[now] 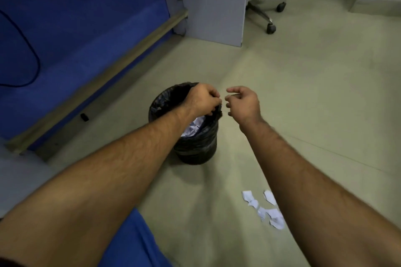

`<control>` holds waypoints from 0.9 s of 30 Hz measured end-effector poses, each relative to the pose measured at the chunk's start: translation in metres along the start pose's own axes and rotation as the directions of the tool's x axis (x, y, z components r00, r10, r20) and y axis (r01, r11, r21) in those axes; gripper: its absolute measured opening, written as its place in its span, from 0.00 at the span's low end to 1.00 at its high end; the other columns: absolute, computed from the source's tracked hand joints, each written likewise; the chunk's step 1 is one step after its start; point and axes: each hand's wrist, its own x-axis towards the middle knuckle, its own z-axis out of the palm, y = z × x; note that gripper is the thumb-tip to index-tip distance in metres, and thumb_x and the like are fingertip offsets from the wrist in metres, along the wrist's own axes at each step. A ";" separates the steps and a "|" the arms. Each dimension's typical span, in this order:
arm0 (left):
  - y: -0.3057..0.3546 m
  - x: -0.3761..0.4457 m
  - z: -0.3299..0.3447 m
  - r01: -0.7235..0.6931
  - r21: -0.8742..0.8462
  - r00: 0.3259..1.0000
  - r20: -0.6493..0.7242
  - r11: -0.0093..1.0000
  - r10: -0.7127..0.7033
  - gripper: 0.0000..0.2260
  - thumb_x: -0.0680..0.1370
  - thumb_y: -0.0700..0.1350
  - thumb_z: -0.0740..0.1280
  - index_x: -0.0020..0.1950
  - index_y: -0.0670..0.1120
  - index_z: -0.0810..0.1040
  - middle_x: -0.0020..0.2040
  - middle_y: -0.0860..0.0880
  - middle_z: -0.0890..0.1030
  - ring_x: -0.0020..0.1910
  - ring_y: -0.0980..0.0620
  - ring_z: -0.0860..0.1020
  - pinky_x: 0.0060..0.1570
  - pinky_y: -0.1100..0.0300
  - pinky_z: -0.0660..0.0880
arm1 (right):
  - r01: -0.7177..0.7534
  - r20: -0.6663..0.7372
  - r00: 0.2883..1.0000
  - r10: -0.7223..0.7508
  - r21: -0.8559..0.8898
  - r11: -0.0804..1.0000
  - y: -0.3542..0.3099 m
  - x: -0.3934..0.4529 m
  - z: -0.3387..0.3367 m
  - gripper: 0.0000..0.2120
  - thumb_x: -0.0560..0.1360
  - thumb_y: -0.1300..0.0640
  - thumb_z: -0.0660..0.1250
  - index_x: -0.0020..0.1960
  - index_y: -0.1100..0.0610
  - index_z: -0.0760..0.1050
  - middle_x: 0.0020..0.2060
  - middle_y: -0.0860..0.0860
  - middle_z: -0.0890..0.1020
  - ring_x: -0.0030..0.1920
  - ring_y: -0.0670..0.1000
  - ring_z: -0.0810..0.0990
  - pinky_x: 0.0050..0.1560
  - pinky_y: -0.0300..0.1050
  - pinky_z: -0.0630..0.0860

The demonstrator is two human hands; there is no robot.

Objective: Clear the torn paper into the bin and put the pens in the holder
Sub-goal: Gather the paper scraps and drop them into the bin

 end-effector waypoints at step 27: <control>-0.139 -0.136 0.303 -0.127 0.526 0.947 0.316 0.841 -0.055 0.12 0.77 0.42 0.65 0.60 0.42 0.74 0.59 0.41 0.73 0.57 0.42 0.76 0.55 0.53 0.73 | -0.095 -0.030 0.993 0.118 -0.795 0.599 0.295 -0.162 -0.120 0.23 0.68 0.44 0.72 0.53 0.60 0.75 0.46 0.59 0.75 0.43 0.63 0.77 0.39 0.50 0.74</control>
